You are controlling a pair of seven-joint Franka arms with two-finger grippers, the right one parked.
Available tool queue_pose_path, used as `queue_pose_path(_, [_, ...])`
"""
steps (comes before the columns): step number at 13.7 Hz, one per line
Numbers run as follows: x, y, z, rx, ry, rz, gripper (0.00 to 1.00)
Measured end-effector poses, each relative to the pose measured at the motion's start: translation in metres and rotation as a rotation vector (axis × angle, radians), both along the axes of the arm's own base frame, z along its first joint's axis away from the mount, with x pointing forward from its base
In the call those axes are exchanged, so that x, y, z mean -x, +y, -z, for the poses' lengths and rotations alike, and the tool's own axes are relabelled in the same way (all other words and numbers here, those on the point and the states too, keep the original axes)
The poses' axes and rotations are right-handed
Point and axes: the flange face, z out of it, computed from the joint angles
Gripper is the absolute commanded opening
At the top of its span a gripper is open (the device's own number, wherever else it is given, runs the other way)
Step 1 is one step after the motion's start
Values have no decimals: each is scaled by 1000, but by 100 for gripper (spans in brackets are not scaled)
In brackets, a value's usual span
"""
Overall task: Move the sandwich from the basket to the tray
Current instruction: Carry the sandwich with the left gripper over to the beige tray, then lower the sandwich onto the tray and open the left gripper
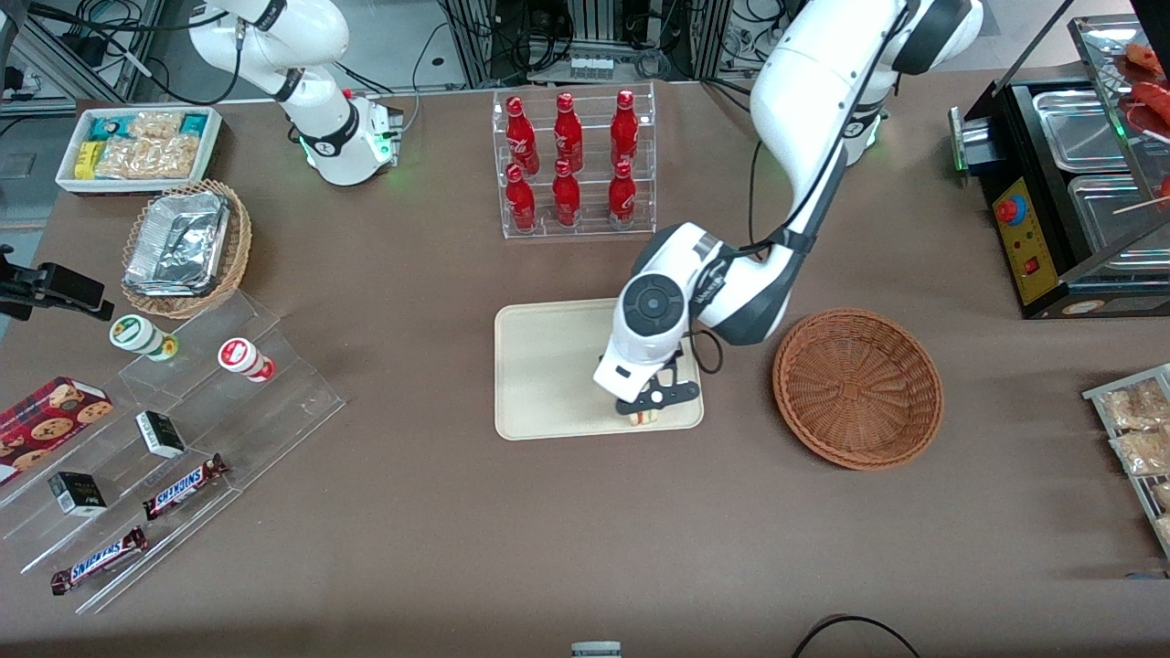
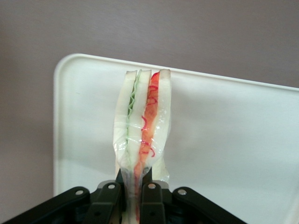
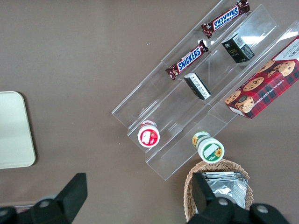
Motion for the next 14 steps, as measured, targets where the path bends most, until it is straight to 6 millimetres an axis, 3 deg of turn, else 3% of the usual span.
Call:
queue_pose_path(4, [11,-29,11,0,-2,-7,0])
queue_pose_path(11, [23,-43,23,13,34,-21,0])
queue_pose_path(12, [23,-44,27,18,43,-28,29])
queue_pose_path(13, [22,-46,29,21,46,-32,99])
queue_pose_path(14, [21,-47,32,23,45,-34,100])
